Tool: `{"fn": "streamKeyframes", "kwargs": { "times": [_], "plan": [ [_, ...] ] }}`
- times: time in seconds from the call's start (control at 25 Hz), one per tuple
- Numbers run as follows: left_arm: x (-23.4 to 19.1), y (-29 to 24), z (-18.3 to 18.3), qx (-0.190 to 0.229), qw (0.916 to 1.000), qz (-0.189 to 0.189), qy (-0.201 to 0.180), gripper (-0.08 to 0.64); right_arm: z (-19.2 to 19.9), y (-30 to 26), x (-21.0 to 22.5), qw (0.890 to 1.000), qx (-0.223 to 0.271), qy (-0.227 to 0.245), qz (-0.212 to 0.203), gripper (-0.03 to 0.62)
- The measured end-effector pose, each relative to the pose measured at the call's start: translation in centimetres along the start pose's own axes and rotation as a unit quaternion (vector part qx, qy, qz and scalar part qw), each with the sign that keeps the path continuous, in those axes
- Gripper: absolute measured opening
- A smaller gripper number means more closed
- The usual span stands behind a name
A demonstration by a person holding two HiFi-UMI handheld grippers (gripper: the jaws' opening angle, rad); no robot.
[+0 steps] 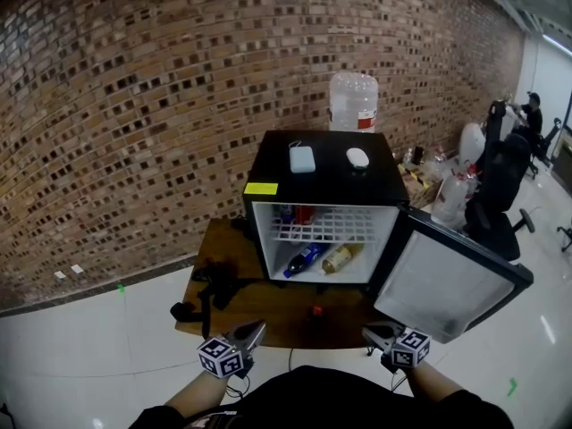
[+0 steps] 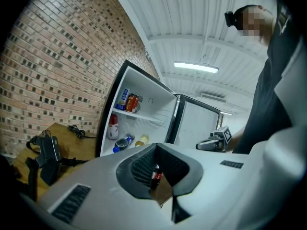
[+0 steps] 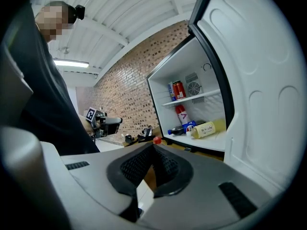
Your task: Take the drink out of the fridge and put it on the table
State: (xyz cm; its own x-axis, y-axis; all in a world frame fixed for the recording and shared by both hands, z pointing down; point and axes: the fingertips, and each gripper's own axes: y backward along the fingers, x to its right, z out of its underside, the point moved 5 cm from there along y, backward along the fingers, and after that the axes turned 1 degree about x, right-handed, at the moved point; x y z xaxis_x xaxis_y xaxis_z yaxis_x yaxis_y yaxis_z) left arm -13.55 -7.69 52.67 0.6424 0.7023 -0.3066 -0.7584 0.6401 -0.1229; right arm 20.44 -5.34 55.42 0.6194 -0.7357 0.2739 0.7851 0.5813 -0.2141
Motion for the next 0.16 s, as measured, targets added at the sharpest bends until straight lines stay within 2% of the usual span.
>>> {"fn": "streamKeyframes", "kwargs": {
  "times": [0.16],
  "plan": [
    [-0.6, 0.12, 0.19, 0.003, 1.0, -0.004, 0.001, -0.006, 0.36, -0.68, 0.04, 1.0, -0.005, -0.002, -0.007, -0.011]
  ]
}}
